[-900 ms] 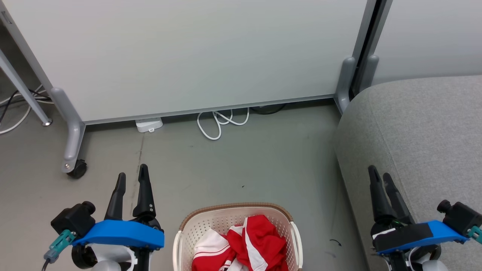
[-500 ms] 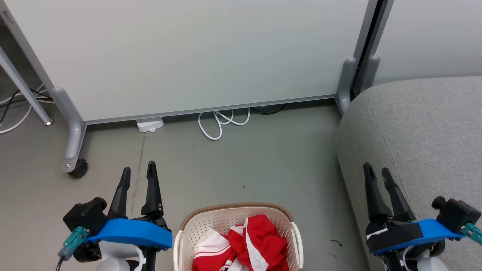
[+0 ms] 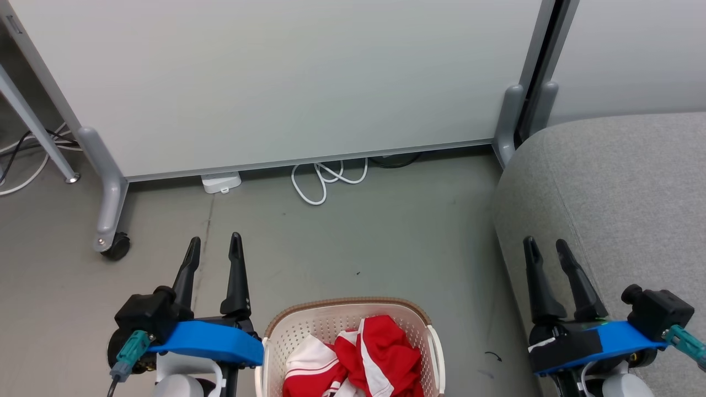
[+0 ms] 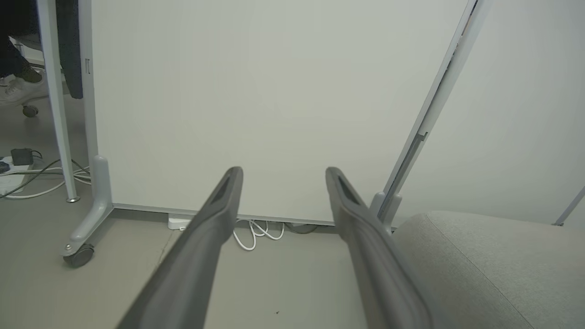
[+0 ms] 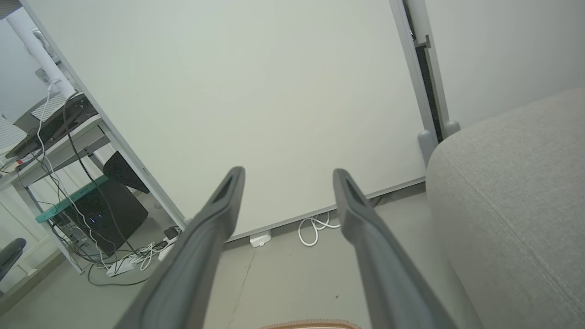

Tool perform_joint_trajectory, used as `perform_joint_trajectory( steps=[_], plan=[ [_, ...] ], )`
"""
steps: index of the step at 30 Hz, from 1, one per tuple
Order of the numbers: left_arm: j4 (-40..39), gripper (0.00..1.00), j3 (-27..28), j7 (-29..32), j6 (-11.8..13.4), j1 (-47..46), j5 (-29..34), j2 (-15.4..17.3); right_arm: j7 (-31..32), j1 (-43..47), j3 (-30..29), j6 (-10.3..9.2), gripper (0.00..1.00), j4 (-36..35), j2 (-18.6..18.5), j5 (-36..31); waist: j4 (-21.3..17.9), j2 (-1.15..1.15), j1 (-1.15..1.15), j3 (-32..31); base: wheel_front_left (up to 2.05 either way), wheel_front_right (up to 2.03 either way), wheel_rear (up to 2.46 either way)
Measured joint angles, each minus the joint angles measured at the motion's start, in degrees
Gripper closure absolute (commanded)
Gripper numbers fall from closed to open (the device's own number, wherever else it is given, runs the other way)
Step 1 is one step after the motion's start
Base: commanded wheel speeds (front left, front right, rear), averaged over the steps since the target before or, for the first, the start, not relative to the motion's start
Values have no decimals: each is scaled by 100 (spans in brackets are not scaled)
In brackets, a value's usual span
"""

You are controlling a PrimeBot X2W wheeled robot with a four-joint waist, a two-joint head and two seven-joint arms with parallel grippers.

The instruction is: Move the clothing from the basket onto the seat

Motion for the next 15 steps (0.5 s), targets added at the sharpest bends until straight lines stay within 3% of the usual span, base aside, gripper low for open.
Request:
perform_joint_trajectory(
  steps=[15],
  plan=[
    [-1, 0, -123, -168, 31, -39, 675, 4, -160, -42, 71, 1, 0, -33, -4, -714, 16, 0, 0, -24, 0, 0, 0]
  ],
)
